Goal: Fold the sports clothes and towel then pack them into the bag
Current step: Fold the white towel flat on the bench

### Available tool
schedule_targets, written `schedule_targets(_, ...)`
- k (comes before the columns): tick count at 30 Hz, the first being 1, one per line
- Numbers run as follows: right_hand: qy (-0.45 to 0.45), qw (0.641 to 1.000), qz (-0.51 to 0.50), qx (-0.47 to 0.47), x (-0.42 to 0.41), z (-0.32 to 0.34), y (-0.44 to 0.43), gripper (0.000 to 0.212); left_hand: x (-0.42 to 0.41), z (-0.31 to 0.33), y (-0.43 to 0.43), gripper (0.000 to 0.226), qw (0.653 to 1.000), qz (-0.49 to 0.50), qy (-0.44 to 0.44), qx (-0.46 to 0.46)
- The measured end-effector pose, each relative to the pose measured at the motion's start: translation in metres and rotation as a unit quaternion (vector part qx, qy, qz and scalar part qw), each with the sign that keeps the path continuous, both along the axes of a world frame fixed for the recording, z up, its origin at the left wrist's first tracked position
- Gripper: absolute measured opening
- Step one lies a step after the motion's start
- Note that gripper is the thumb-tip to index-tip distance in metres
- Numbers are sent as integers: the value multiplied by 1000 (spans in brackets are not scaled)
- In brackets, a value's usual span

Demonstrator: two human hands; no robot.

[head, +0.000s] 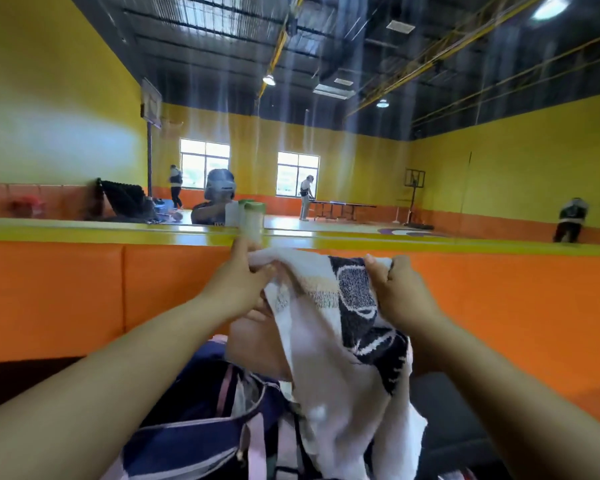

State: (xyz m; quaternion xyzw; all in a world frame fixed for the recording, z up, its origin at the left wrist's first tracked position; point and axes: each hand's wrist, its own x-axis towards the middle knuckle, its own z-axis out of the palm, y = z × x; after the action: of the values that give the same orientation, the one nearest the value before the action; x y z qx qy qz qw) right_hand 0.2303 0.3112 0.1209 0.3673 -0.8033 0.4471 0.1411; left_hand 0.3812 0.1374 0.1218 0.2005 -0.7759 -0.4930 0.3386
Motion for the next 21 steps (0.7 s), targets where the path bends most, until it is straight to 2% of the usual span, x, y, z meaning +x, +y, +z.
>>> schedule_targets(2, -27, 999, -7, -45, -9, -9, 1, 40, -9, -6, 7, 55, 998, -31, 5, 46)
schedule_targets(3, -42, 997, -9, -65, -14, -14, 0, 39, -13, -10, 8, 73, 998, -45, -5, 36)
schedule_targets(5, -67, 994, -10, -88, -23, -21, -3, 38, -21, -19, 8, 95, 996, -32, -56, -57)
schedule_targets(6, -78, 993, -4, -89, -27, -24, -6, 37, -26, -23, 7, 93, 993, -19, -71, -95)
schedule_targets(8, -99, 992, 21, -74, -35, -28, -9, 39, -33, -30, 1, 66, 990, -6, -70, -123)
schedule_targets(10, -154, 986, 42, -45, -44, -32, -9, 48, -36, -36, -10, 42, 985, 18, -71, -154)
schedule_targets(12, -221, 972, 72, -20, -55, -36, -9, 47, -33, -40, -28, 29, 980, 55, -62, -181)
schedule_targets(15, -263, 960, 100, -5, -66, -43, -12, 39, -27, -44, -55, 30, 982, 80, -45, -167)
schedule_targets(21, -184, 980, 39, -70, -70, -61, -38, 50, -5, -56, -88, 17, 979, 143, -32, -143)
